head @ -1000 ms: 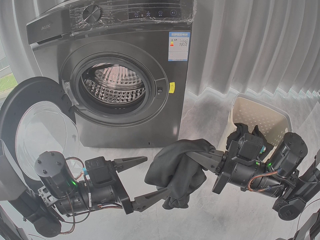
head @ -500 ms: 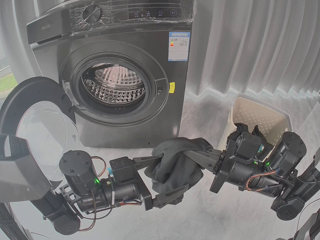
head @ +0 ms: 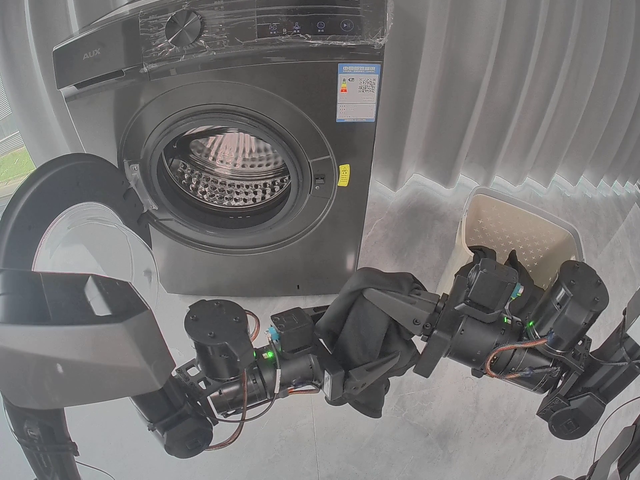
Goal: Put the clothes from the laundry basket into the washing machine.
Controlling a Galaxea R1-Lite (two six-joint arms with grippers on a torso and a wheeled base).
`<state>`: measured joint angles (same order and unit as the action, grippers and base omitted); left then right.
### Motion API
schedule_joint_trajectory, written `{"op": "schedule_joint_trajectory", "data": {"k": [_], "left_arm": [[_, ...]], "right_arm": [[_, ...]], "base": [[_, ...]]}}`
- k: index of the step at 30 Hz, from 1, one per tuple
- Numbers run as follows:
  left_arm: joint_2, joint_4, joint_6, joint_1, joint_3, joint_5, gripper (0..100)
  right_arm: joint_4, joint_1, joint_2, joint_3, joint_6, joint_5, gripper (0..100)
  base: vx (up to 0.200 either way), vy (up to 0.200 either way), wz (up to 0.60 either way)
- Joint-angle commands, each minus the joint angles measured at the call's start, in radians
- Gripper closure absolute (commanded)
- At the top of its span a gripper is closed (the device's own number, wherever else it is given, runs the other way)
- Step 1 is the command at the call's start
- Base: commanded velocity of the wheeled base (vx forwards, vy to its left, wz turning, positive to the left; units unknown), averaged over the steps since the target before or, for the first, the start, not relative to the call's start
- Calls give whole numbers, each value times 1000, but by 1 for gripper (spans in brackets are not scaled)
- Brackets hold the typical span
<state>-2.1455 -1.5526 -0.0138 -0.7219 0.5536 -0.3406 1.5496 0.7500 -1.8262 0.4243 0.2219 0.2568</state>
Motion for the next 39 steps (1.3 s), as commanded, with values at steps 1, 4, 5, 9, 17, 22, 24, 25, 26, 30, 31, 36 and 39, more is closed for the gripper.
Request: {"op": "schedule_joint_trajectory", "data": {"k": [1,4,5,9,17,22,24,25,26,30,31,36,39], "left_arm": [[-51,-1,-2,6,55,20,0],[-48,-1,-2,6,60,22,0],[-47,-1,-2,6,60,22,0],[-45,-3,-2,7,58,25,100],[-5,-3,-3,25,31,26,100],[53,-3,-3,33,-27,25,100],[81,-3,-3,33,-47,25,100],[95,-3,-3,33,-58,25,100],[101,-3,-3,33,-64,25,100],[156,-3,-3,41,-103,26,100],[157,-3,-3,41,-104,26,100],[210,-1,-5,47,-118,34,100],[217,-1,-6,65,-110,45,100]], "right_arm": [[0,2,-5,4,5,-2,100],[0,0,-8,4,7,-2,100],[1,0,-12,4,7,-4,100],[1,-1,-16,4,7,-4,100],[0,-41,-16,13,7,-5,100],[0,-74,-16,30,8,-5,100],[0,-86,-16,33,13,-5,100],[0,-92,-16,34,13,-5,100],[0,-95,-18,34,13,-5,100],[0,-100,-19,30,13,-5,100],[0,-100,-19,28,13,-5,100],[0,-81,-30,1,10,-5,100],[0,-74,-30,-21,10,-4,100]], "base": [[0,0,0],[0,0,0],[0,0,0],[0,0,0],[0,0,0],[0,0,0],[0,0,0],[0,0,0],[0,0,0],[0,0,0],[0,0,0],[0,0,0],[0,0,0]]}}
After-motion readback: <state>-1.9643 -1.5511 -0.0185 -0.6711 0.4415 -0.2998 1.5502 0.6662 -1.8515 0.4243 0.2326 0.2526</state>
